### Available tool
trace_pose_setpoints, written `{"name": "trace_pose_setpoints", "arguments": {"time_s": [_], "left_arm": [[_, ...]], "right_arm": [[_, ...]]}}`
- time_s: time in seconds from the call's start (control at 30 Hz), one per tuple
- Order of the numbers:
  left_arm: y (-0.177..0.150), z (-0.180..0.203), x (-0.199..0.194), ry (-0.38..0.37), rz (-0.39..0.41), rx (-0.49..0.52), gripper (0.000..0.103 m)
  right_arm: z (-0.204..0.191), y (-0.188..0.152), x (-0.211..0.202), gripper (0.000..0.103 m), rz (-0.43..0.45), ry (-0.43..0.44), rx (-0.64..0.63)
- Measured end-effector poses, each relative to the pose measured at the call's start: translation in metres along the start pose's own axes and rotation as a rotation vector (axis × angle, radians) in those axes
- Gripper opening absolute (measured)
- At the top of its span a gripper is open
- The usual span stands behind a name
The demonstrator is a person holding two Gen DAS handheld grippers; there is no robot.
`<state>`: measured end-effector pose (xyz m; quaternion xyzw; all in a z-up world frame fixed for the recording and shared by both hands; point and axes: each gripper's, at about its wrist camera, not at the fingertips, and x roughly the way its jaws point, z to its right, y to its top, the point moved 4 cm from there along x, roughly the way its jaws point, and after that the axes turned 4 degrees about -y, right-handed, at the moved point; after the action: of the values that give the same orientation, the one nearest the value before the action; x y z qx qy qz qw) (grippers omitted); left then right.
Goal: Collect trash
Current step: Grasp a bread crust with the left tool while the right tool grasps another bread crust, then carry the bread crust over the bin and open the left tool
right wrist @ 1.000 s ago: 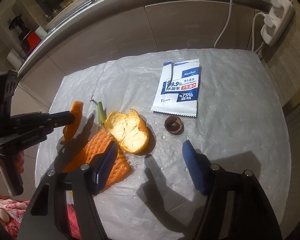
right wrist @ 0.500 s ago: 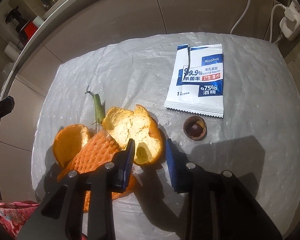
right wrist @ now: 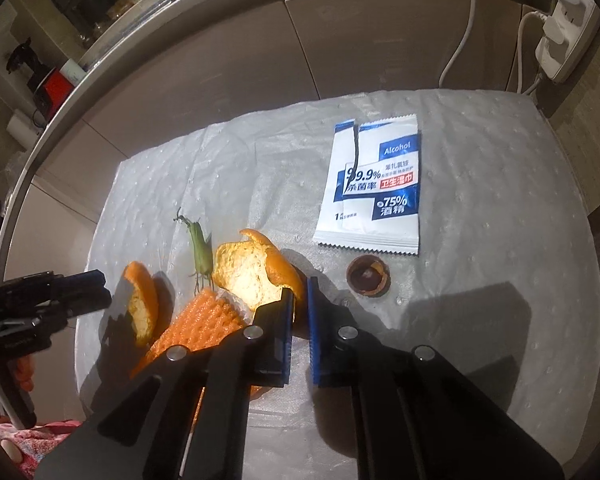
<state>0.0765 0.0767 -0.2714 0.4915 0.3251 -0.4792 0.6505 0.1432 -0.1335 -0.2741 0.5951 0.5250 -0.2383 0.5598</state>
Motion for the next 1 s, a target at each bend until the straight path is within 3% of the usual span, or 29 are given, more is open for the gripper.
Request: {"name": "trace_pose_setpoints", "arguments": {"time_s": [0.23, 0.47, 0.6, 0.63, 0.7, 0.83, 1.0], "left_arm": [[0.004, 0.006, 0.026, 0.005, -0.057, 0.023, 0.059], [0.007, 0.019, 0.053, 0.020, -0.110, 0.045, 0.076], [0.008, 0.028, 0.059, 0.045, -0.117, 0.074, 0.076], [0.009, 0.030, 0.059, 0.042, -0.114, 0.074, 0.073], [0.011, 0.031, 0.057, 0.043, -0.098, 0.072, 0.049], [0.012, 0.024, 0.052, -0.005, -0.087, 0.041, 0.040], [0.010, 0.023, 0.041, -0.027, -0.049, 0.058, 0.015]], "right_arm": [[0.015, 0.006, -0.039, 0.007, 0.057, -0.001, 0.016], [0.022, -0.002, -0.050, 0.007, 0.053, -0.009, 0.034], [0.026, -0.008, -0.051, 0.007, 0.048, -0.013, 0.045], [0.027, -0.008, -0.051, 0.007, 0.047, -0.013, 0.047], [0.027, -0.010, -0.051, 0.007, 0.046, -0.013, 0.050], [0.025, -0.011, -0.051, 0.007, 0.046, -0.010, 0.051], [0.019, -0.010, -0.053, 0.008, 0.053, -0.006, 0.040]]}}
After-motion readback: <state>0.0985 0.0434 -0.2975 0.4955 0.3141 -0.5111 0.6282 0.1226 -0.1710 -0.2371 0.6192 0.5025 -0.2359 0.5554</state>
